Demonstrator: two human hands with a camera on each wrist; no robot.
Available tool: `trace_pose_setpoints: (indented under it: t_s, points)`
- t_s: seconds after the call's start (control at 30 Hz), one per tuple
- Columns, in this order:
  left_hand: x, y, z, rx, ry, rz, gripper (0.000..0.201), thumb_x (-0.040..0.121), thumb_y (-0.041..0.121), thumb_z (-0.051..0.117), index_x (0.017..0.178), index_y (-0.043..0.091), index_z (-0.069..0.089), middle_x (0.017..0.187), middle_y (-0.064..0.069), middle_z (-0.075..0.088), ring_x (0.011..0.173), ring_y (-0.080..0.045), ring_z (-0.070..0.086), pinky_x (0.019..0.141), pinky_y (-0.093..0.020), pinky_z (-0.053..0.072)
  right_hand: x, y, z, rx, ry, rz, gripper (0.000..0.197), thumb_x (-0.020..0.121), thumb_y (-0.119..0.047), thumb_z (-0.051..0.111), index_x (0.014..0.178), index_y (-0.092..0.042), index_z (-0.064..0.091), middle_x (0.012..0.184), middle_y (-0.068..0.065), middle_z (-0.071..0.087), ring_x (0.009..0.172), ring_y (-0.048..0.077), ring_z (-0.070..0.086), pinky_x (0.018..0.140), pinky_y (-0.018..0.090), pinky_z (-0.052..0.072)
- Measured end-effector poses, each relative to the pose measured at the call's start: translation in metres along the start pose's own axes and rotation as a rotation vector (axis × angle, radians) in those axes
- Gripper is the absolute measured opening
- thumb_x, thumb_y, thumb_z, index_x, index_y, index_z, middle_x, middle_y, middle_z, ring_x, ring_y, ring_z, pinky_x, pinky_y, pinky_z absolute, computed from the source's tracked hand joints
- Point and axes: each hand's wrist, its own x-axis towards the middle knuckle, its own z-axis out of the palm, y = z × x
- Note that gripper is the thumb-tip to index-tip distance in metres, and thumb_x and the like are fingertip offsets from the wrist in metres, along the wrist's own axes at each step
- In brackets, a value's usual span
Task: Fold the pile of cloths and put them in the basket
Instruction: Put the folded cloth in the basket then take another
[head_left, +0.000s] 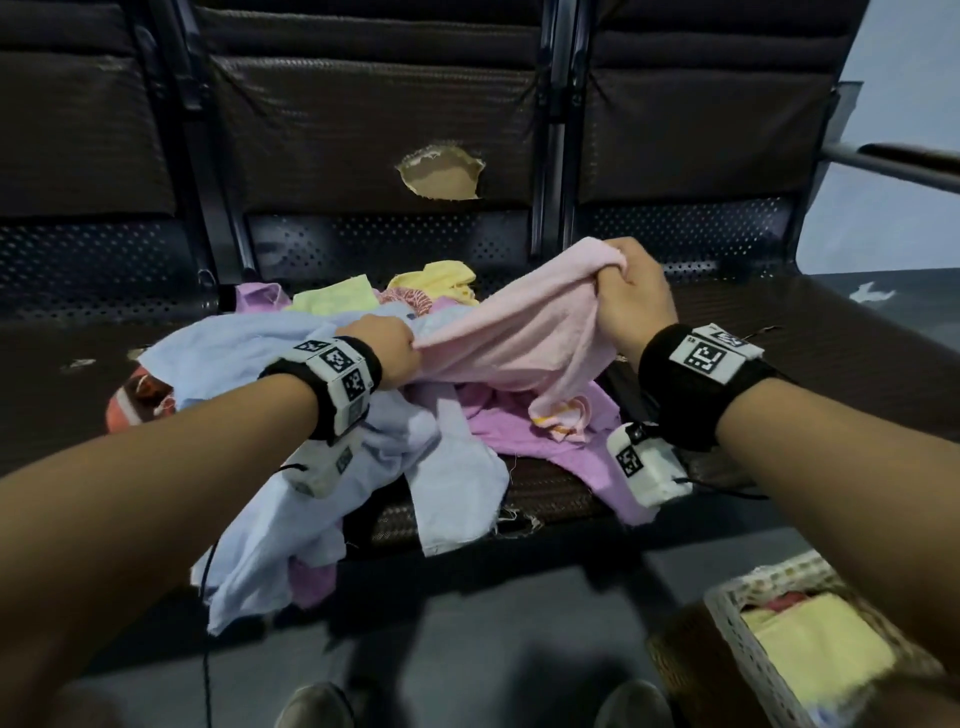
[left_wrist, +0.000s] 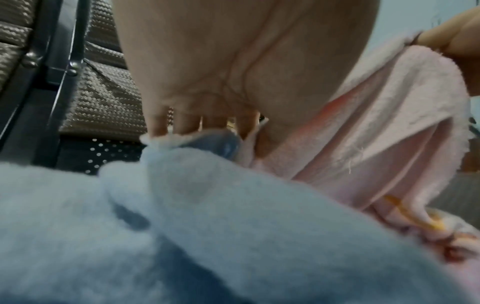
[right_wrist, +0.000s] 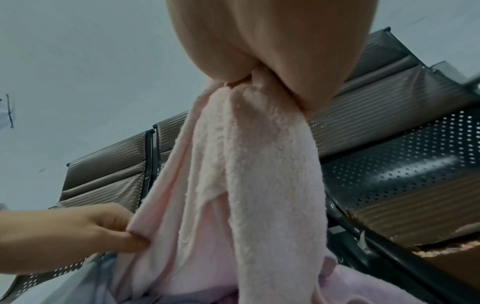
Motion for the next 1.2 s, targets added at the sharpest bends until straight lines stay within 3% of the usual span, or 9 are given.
trace_pose_setpoints:
  t_s: [0.2, 0.37, 0.43, 0.53, 0.63, 0.7, 0.9, 1.03, 1.2]
  points:
    - [-0.009, 0.034, -0.026, -0.297, 0.484, 0.163, 0.023, 0.091, 0.023, 0.040, 0.085, 0.010, 0.058, 0.090, -0.021, 0.066, 0.091, -0.042, 0.057, 0.078, -0.045, 0.044, 0.005, 0.008, 0.007, -0.129, -0.216, 0.085, 0.021, 0.091, -0.030, 0.051, 0.101, -0.015, 0.064, 0.101, 0.006, 0.069, 0.097, 0.026, 0.064, 0.091, 0.041, 0.052]
    - [-0.009, 0.076, -0.057, -0.871, 0.513, 0.168, 0.025, 0.097, 0.019, 0.039, 0.077, 0.012, 0.052, 0.075, -0.001, 0.058, 0.075, -0.022, 0.053, 0.070, -0.040, 0.043, -0.019, 0.006, 0.028, -0.051, -0.656, 0.024, 0.064, 0.084, -0.026, 0.072, 0.140, -0.022, 0.042, 0.116, -0.005, 0.063, 0.100, 0.010, 0.064, 0.088, 0.026, 0.052]
    - [-0.005, 0.081, -0.060, -0.934, 0.511, 0.119, 0.027, 0.097, 0.019, 0.042, 0.073, 0.011, 0.052, 0.073, 0.001, 0.056, 0.075, -0.020, 0.051, 0.069, -0.039, 0.038, -0.025, 0.006, 0.036, -0.111, -0.718, 0.004, 0.033, 0.088, -0.024, 0.068, 0.120, -0.017, 0.062, 0.108, -0.001, 0.071, 0.097, 0.015, 0.068, 0.085, 0.028, 0.056]
    - [0.002, 0.066, -0.056, -0.752, 0.443, -0.030, 0.025, 0.092, 0.031, 0.049, 0.069, 0.022, 0.048, 0.076, 0.003, 0.055, 0.080, -0.024, 0.052, 0.068, -0.031, 0.033, -0.022, 0.003, 0.037, 0.013, -0.559, 0.109, 0.020, 0.093, -0.011, 0.050, 0.094, -0.010, 0.070, 0.093, 0.008, 0.075, 0.092, 0.030, 0.070, 0.083, 0.034, 0.057]
    - [0.000, 0.041, -0.040, -0.572, 0.352, -0.150, 0.019, 0.086, 0.036, 0.054, 0.101, 0.024, 0.053, 0.102, -0.003, 0.059, 0.094, -0.029, 0.055, 0.079, -0.036, 0.044, -0.014, 0.000, 0.032, 0.170, -0.355, 0.196, 0.016, 0.095, -0.014, 0.052, 0.091, -0.017, 0.067, 0.091, 0.004, 0.070, 0.087, 0.021, 0.064, 0.080, 0.034, 0.050]
    - [-0.008, 0.036, -0.028, -0.609, 0.336, -0.005, 0.043, 0.077, 0.033, 0.063, 0.116, 0.022, 0.049, 0.117, -0.006, 0.052, 0.106, -0.028, 0.054, 0.092, -0.043, 0.048, -0.010, -0.003, 0.031, 0.267, -0.317, 0.259, 0.015, 0.095, -0.018, 0.056, 0.087, -0.019, 0.069, 0.088, 0.002, 0.071, 0.086, 0.018, 0.065, 0.078, 0.033, 0.052]
    - [-0.042, 0.065, -0.001, -0.679, 0.112, 0.476, 0.078, 0.063, 0.041, 0.082, 0.124, 0.024, 0.036, 0.107, 0.005, 0.057, 0.090, -0.011, 0.061, 0.073, -0.027, 0.051, -0.018, -0.019, 0.033, 0.493, -0.392, 0.374, 0.022, 0.094, -0.012, 0.057, 0.086, -0.014, 0.077, 0.086, 0.010, 0.075, 0.080, 0.020, 0.069, 0.077, 0.034, 0.056]
    - [-0.034, 0.060, -0.007, -0.573, 0.326, 0.404, 0.018, 0.082, 0.014, 0.062, 0.099, 0.020, 0.064, 0.083, 0.001, 0.068, 0.079, -0.022, 0.061, 0.065, -0.030, 0.041, -0.017, -0.014, 0.028, 0.215, -0.305, 0.271, 0.017, 0.093, -0.023, 0.066, 0.108, -0.017, 0.069, 0.097, 0.004, 0.071, 0.089, 0.020, 0.067, 0.077, 0.031, 0.056]
    - [-0.027, 0.063, -0.017, -0.589, 0.406, 0.309, 0.016, 0.090, 0.022, 0.047, 0.083, 0.022, 0.062, 0.076, 0.008, 0.060, 0.077, -0.022, 0.056, 0.065, -0.032, 0.036, -0.031, -0.014, 0.017, -0.319, -0.132, -0.155, 0.023, 0.079, -0.035, 0.062, 0.096, -0.026, 0.050, 0.097, -0.001, 0.055, 0.088, 0.020, 0.055, 0.077, 0.038, 0.048]
